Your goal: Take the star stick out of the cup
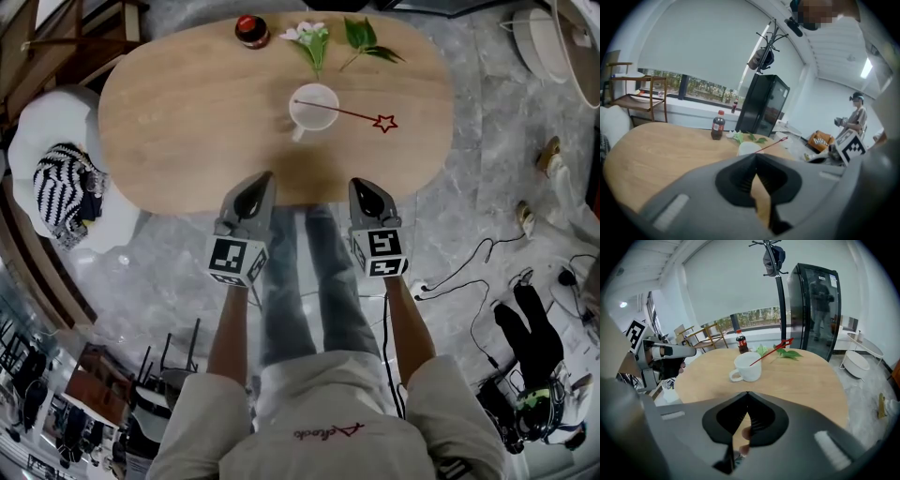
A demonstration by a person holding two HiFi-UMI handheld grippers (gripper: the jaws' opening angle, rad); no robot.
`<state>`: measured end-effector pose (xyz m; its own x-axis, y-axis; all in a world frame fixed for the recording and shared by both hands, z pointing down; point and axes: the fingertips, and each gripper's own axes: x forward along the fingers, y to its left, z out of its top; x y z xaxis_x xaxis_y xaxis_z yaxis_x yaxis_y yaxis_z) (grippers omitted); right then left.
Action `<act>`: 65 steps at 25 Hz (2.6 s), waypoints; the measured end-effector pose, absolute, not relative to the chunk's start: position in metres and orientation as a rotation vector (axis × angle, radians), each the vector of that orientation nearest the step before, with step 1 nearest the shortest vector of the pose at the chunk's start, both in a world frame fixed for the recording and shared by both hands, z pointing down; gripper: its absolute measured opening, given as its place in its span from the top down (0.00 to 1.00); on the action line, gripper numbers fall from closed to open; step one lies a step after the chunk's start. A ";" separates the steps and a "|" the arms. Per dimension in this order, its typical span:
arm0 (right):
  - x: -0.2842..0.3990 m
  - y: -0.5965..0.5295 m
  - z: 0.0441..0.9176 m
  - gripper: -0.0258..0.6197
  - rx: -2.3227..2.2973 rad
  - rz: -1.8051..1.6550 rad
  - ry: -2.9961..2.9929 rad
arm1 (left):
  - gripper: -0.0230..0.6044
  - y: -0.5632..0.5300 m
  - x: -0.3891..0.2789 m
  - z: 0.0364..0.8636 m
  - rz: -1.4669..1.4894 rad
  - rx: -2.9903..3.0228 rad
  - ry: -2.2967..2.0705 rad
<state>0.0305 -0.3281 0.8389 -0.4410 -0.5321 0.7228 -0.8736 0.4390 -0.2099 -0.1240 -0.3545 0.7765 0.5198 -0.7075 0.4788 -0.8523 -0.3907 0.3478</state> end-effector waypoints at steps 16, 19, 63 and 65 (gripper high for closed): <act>0.027 -0.383 0.862 0.96 1.270 0.796 -2.167 | 0.96 -0.370 -0.122 0.787 0.339 2.195 -1.270; 0.027 -0.402 0.863 0.96 1.311 0.798 -2.172 | 0.96 -0.372 -0.122 0.788 0.342 2.196 -1.266; 0.000 -0.479 0.836 0.93 1.401 0.857 -2.353 | 0.96 -0.380 -0.114 0.786 0.406 2.259 -1.214; -0.001 -0.477 0.832 0.93 1.389 0.841 -2.356 | 0.96 -0.381 -0.112 0.780 0.395 2.265 -1.222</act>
